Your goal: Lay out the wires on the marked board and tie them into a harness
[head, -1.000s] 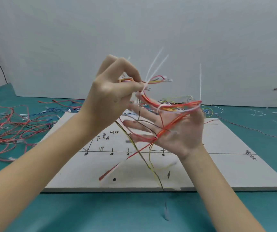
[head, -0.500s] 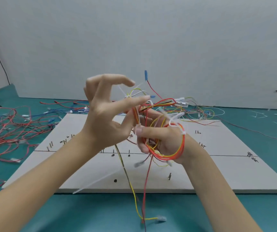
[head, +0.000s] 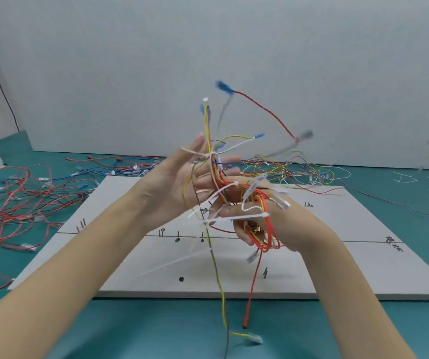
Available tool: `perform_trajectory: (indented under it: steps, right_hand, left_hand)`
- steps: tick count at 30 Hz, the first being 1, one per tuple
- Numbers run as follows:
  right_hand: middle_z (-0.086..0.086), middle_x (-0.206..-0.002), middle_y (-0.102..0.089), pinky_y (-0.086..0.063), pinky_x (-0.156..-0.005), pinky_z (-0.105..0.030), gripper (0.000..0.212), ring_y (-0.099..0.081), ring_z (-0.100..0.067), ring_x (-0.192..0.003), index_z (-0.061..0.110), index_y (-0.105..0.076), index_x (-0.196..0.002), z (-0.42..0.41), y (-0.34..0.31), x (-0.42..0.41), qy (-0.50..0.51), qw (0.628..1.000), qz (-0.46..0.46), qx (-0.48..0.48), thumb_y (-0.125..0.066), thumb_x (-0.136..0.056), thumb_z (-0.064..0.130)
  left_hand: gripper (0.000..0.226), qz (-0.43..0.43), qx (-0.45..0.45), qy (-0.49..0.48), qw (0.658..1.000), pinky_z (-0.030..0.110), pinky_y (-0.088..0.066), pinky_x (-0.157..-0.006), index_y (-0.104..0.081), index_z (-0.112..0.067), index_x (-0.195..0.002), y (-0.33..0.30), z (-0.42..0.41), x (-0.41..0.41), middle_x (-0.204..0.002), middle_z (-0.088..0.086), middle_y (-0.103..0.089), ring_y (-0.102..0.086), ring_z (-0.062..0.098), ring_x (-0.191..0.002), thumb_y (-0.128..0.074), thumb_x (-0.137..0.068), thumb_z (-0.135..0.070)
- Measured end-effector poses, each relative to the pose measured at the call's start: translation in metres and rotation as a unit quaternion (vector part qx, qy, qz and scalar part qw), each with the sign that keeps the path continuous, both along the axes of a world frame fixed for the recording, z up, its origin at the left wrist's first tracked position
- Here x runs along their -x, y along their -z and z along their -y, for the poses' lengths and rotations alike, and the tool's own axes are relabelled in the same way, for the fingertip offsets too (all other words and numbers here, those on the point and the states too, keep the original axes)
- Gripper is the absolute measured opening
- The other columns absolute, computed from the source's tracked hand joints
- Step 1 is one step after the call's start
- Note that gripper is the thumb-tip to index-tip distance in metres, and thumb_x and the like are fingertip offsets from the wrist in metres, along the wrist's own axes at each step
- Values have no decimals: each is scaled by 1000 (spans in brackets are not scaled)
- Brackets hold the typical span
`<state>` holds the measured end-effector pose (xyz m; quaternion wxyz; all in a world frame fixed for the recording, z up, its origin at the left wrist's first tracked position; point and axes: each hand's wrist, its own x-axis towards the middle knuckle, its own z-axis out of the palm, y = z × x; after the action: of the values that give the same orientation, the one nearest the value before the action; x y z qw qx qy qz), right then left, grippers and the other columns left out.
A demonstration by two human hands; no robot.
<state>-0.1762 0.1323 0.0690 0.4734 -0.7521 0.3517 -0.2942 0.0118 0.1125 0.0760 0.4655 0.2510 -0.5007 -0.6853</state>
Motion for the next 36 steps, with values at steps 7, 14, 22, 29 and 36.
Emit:
perform_trajectory:
  steps: [7,14,22,29,36]
  right_hand:
    - [-25,-81,-55,-38,-52,-27,24,-46,-21,-51,36,-66,-104,2,9,3,22,998,58,-27,-70,-87,19]
    - [-13,-152,-36,-41,-89,-45,105,-49,-33,-122,20,-14,-155,15,21,42,-243,956,127,-100,-53,-61,45]
    - [-5,-142,-50,-43,-99,-36,73,-56,-23,-116,15,-41,-145,14,7,24,14,997,63,-33,-63,-83,46]
    - [0,-89,-73,-45,-56,-22,48,-61,-23,-58,29,-56,-126,-11,17,-4,-36,991,103,-72,-74,-83,17]
    - [1,-66,-59,-22,-43,-18,29,-32,-8,-47,20,-73,-104,-8,15,5,53,993,96,-32,-55,-92,1]
  left_hand:
    - [61,-38,68,-107,991,32,-60,-64,-39,-20,-134,-24,4,13,-82,3,-72,-71,18,-72,-60,-78,-6]
    - [35,-219,27,-164,962,37,-61,-67,-38,-17,-123,-31,8,4,-85,6,-65,-68,21,-72,-43,-96,5]
    - [35,-269,-46,-163,948,34,-61,-63,-42,-11,-122,-27,10,8,-83,8,-64,-67,27,-79,-38,-95,11]
    - [60,-207,48,-247,946,39,-60,-71,-24,-20,-145,-18,10,30,-85,9,-59,-64,22,-70,-39,-97,12]
    - [59,-195,50,-265,943,39,-60,-67,-25,-25,-142,-11,18,20,-74,3,-72,-71,21,-73,-44,-97,7]
